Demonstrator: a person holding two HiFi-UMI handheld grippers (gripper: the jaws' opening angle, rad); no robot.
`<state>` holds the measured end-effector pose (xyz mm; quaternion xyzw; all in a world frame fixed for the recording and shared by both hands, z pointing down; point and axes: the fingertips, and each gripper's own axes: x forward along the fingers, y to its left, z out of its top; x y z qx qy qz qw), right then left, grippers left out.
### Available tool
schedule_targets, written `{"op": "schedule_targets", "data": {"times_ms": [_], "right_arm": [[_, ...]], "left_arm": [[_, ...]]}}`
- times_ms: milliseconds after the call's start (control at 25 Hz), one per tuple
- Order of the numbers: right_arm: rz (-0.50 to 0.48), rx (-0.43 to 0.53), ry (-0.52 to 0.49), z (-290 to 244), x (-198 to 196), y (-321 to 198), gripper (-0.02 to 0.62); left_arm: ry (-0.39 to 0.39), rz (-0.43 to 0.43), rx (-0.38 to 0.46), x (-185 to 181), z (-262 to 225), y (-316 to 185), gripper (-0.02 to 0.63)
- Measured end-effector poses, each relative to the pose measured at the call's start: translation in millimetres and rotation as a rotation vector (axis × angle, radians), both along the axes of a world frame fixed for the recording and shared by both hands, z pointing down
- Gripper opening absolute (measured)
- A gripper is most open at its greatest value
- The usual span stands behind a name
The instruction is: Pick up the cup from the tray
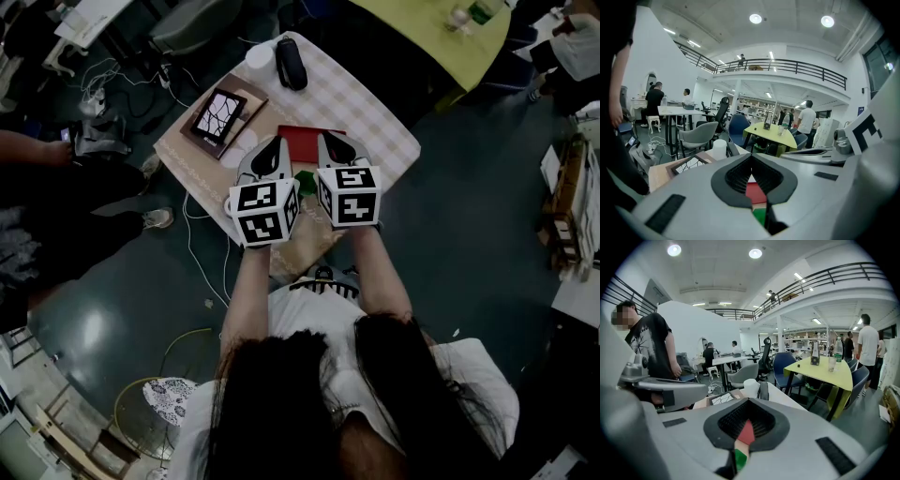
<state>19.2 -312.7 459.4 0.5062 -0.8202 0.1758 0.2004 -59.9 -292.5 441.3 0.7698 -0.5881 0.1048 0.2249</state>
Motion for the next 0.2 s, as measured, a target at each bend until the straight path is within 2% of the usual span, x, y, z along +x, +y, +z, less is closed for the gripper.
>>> {"op": "schedule_targets", "data": {"times_ms": [200], "right_arm": [[0.001,0.001,0.003,1.9,4.1,1.1,0.011]], "left_arm": [[-0.006,0.003,0.010,1.7,-1.4,0.1,0.005]]}}
